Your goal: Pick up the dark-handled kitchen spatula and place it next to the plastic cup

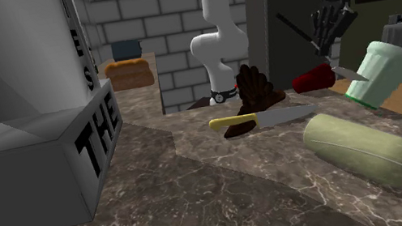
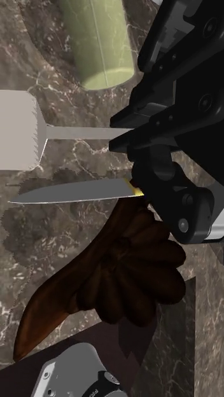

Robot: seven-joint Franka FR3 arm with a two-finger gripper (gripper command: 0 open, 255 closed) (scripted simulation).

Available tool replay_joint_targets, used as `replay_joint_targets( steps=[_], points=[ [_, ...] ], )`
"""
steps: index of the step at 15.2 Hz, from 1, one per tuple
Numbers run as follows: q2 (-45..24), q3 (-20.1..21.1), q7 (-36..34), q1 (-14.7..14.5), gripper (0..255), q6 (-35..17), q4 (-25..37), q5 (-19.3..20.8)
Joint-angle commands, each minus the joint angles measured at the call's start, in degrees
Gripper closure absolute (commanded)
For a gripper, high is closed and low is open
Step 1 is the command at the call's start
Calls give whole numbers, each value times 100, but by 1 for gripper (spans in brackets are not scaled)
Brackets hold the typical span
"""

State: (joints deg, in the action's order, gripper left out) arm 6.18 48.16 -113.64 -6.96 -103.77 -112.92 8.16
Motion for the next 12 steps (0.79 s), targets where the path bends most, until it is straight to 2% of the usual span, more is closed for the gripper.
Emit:
replay_joint_targets(
  steps=[1,3,12],
  points=[
    [249,70,-102,-116,255,46,-144,-221],
    [422,160,-241,-236,255,90,-240,-385],
    [199,272,-484,-229,255,-568,-772,-215]
  ],
)
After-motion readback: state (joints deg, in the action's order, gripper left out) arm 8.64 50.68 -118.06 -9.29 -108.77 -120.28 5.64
